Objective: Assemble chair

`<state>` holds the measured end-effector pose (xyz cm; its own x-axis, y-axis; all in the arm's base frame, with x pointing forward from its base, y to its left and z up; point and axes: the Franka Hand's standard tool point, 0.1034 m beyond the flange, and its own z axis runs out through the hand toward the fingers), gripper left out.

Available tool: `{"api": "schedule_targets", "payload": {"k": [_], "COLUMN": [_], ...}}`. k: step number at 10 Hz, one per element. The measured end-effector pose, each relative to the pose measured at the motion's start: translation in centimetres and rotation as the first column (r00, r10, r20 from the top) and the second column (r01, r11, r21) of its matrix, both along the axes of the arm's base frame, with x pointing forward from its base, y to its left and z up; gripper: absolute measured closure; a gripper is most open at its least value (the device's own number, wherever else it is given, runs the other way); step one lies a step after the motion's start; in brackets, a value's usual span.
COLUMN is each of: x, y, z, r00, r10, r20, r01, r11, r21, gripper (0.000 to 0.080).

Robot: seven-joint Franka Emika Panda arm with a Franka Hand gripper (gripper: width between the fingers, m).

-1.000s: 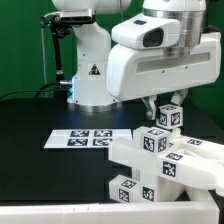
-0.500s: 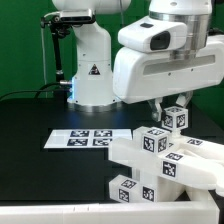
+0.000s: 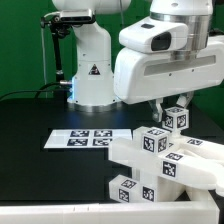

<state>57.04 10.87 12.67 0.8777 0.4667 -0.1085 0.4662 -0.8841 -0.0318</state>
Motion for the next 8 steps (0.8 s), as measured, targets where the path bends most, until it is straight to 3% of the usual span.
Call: {"api": "schedule_targets", "payload": {"k": [8], "x": [0.86], "y": [-0.31], "z": [-0.06], "r00": [1.000], "r10": [-0.009], "r20": [0.009], "r01": [0.010], "r11": [1.000], "r21": [-0.002], "gripper": [0.0515]}}
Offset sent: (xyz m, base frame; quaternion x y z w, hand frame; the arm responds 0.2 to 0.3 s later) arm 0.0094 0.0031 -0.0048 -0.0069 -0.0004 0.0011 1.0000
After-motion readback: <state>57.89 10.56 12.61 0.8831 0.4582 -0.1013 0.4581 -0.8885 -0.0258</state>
